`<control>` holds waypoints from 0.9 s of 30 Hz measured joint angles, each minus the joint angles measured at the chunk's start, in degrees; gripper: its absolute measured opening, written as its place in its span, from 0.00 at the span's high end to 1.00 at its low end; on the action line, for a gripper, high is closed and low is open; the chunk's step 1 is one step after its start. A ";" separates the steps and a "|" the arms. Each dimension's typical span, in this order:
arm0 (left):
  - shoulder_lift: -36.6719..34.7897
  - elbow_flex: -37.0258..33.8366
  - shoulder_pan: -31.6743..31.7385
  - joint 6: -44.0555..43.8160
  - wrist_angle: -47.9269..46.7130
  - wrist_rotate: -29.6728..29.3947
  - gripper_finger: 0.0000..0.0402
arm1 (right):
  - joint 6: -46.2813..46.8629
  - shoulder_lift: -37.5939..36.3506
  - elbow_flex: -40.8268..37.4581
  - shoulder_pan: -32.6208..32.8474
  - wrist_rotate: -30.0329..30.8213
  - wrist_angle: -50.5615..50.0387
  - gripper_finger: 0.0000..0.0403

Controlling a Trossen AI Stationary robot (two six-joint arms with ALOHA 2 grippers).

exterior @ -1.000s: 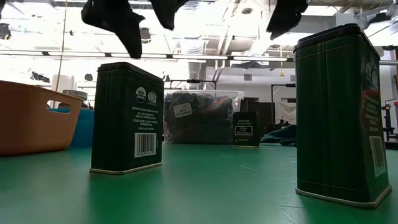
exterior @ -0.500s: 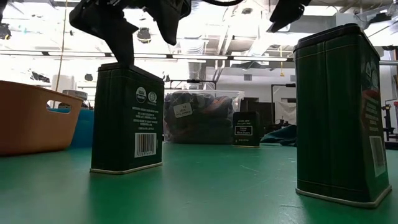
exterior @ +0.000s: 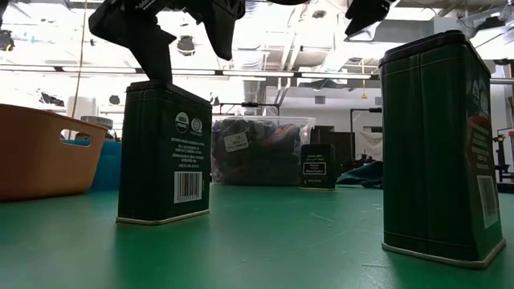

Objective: Sort spices by type
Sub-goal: Put the bottom left black spice can into the orange bin

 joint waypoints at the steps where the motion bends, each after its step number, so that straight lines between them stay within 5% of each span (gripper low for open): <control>1: 0.69 0.02 0.00 0.02 0.28 0.07 0.25 | 0.00 0.00 0.00 -0.09 0.00 -0.02 0.11; 27: 3.52 -4.87 -0.52 -1.32 5.44 4.87 0.27 | -1.51 0.02 0.00 -0.22 0.07 0.73 0.11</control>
